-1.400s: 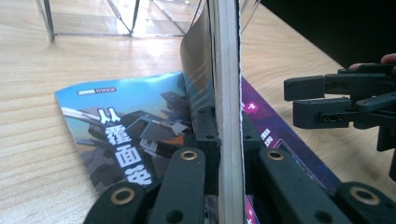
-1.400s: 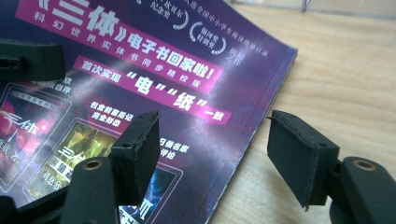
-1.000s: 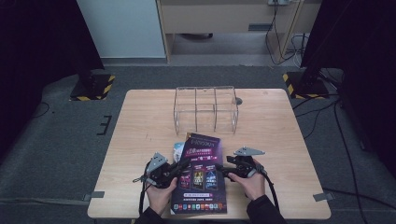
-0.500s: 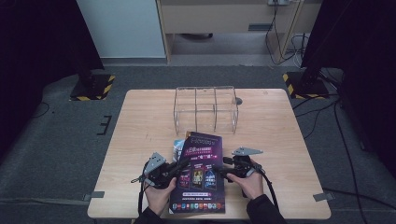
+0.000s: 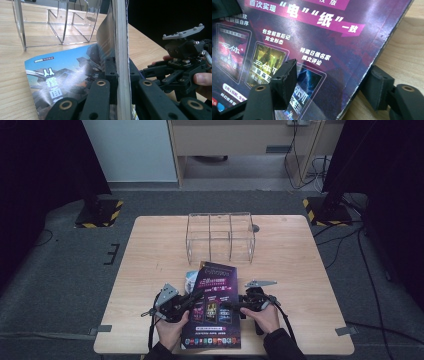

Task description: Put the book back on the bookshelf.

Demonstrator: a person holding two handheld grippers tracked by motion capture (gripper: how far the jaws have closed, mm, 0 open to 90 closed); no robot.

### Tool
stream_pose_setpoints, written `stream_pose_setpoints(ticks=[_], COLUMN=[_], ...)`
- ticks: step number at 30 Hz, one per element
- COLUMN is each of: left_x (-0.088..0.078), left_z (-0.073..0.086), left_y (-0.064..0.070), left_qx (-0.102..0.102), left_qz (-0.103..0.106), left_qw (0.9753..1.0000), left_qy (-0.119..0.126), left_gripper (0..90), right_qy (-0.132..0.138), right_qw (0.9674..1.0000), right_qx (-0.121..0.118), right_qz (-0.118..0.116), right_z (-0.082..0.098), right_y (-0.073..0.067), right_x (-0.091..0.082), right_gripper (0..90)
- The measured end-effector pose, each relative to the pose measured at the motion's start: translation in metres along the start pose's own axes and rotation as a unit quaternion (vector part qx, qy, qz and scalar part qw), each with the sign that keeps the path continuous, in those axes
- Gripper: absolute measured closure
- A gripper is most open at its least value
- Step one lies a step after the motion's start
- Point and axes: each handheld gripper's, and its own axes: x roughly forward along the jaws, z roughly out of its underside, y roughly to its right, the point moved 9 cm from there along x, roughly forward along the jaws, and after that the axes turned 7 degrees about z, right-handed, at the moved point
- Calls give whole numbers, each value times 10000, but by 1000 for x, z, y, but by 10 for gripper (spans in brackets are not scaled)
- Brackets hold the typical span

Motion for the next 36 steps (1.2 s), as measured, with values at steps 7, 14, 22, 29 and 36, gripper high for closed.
stream_pose_setpoints(ticks=[7,14,22,29,36], left_x=[-1,-1,-1,-2,-3], left_z=[0,0,1,1,3], left_y=[-2,-4,-8,-11,-17], left_qx=[-57,-75,-132,-127,-206], left_qz=[-16,-48,-87,-161,-205], left_qw=[10000,9999,9999,9998,9996], left_qy=[53,58,67,83,61], left_gripper=[838,838,837,836,812], right_qy=[116,228,277,319,502], right_qw=[9992,9973,9956,9918,9886], right_qx=[381,698,880,1207,1366], right_qz=[5,-52,-139,-268,-386], right_z=[-3,-7,-11,-16,-25], right_y=[2,1,-3,-5,-9], right_x=[-5,-12,-18,-25,-37], right_gripper=[520,665,748,804,842])
